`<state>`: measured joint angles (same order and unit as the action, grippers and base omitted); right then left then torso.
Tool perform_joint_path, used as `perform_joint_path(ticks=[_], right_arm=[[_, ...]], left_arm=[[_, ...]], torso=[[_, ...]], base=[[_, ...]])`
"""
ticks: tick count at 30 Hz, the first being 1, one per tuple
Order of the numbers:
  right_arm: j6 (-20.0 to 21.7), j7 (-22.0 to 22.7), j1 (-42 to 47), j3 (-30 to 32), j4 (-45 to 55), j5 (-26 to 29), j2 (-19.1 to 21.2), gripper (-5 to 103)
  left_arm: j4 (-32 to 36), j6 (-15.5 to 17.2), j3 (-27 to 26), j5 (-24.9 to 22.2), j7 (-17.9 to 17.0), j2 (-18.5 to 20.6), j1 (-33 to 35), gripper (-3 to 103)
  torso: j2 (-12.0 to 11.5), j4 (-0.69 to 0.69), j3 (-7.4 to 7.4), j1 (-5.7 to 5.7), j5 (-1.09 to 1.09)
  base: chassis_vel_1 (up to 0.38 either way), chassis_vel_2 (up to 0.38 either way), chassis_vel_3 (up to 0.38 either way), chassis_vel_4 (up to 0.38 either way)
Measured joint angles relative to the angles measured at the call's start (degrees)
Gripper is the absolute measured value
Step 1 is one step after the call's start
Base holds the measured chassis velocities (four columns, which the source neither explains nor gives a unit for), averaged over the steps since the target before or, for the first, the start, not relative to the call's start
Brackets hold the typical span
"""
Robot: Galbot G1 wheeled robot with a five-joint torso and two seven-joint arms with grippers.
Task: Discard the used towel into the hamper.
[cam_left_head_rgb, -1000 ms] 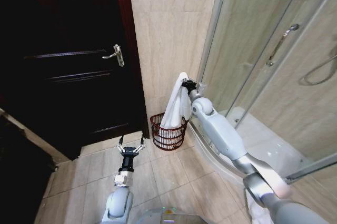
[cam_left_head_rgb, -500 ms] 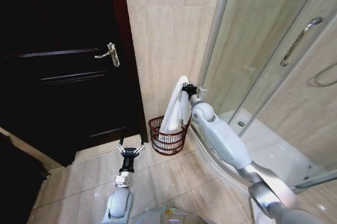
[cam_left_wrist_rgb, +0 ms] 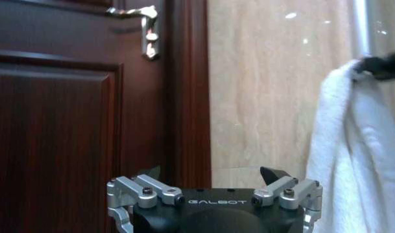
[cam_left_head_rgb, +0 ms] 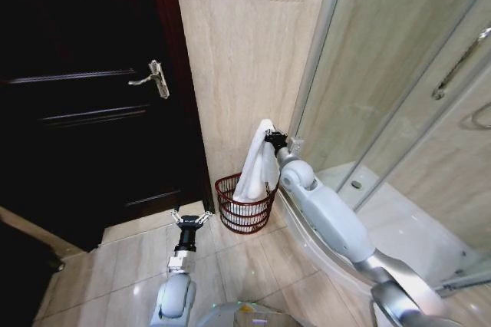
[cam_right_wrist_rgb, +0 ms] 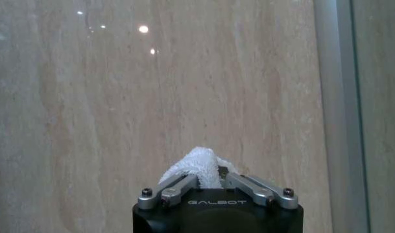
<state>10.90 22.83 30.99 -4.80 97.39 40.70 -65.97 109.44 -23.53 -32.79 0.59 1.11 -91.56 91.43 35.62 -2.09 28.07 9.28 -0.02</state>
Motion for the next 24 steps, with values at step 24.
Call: perform_joint_path(ticks=[24], right_arm=[[0.63, -0.86, 4.86, 2.19, 6.49, -0.15, 3.10, 3]], left_arm=[[3.35, 6.62, -7.63, -12.71, 8.17, 5.72, -0.08, 100]], torso=[[-1.15, 0.01, -0.66, -0.51, 0.02]], base=[[-0.008, 0.005, 0.010, -0.006]])
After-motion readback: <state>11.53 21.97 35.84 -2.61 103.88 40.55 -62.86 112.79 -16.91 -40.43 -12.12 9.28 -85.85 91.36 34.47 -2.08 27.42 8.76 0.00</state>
